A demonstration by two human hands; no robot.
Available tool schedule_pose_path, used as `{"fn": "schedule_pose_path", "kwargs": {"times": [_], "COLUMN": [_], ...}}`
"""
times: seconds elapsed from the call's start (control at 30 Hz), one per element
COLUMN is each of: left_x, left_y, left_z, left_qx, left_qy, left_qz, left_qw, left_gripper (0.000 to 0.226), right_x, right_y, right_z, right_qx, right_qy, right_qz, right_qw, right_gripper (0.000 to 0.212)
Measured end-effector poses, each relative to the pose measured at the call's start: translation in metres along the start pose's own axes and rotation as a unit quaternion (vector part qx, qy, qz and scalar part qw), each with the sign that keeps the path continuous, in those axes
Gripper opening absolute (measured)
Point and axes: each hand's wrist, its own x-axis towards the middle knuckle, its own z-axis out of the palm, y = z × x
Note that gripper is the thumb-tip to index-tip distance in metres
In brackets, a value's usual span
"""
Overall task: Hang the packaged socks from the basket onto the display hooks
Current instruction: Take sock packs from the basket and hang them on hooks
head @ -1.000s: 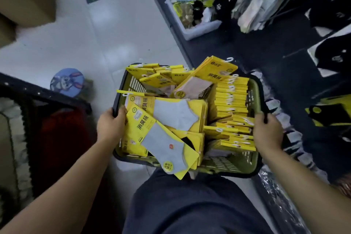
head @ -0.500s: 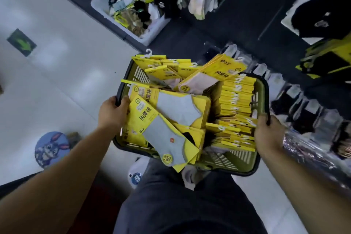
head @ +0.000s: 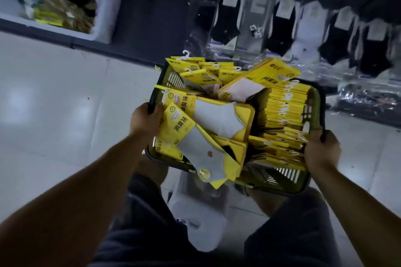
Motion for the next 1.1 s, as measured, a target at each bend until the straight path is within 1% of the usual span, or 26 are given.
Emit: {"fn": "schedule_pose_path", "kwargs": {"times": [0.1,0.23,0.4,0.53,0.67,0.73,0.87,1.0,1.07,1.1], "left_x": [0.036,0.081,0.115,0.129,0.147,0.155,0.159,0.156,0.156,0.155], "left_y": [-0.021,-0.051,-0.081,-0.091,-0.103,-0.106,-0.107,-0.108,-0.110,-0.111], "left_z": [0.041,0.098,0.161,0.196,0.221,0.228,0.231,0.227,0.222,0.221], "left_qx": [0.001,0.014,0.012,0.018,-0.003,-0.026,-0.043,-0.050,-0.065,-0.070], "left_qy": [-0.007,-0.007,0.021,0.036,0.051,0.060,0.064,0.042,0.021,0.015], "left_qz": [0.010,0.017,0.038,0.040,0.059,0.072,0.084,0.086,0.088,0.092], "left_qw": [1.000,1.000,0.999,0.998,0.997,0.995,0.993,0.994,0.994,0.993], "left_gripper": [0.038,0.041,0.046,0.053,0.042,0.043,0.040,0.042,0.039,0.038], "right_x": [0.011,0.039,0.079,0.106,0.123,0.130,0.135,0.121,0.113,0.109], "right_y": [0.028,0.062,0.097,0.117,0.130,0.131,0.128,0.127,0.122,0.119], "right_z": [0.044,0.106,0.170,0.201,0.222,0.229,0.231,0.220,0.209,0.201], "right_qx": [0.002,0.020,0.045,0.055,0.077,0.090,0.078,0.063,0.098,0.114], "right_qy": [0.002,0.004,0.010,0.014,0.049,0.060,0.060,0.039,0.057,0.082], "right_qz": [0.020,0.033,0.027,0.012,-0.010,-0.014,-0.008,0.004,0.029,0.037], "right_qw": [1.000,0.999,0.999,0.998,0.996,0.994,0.995,0.997,0.993,0.989], "right_gripper": [0.040,0.036,0.037,0.038,0.043,0.046,0.050,0.054,0.055,0.055]}}
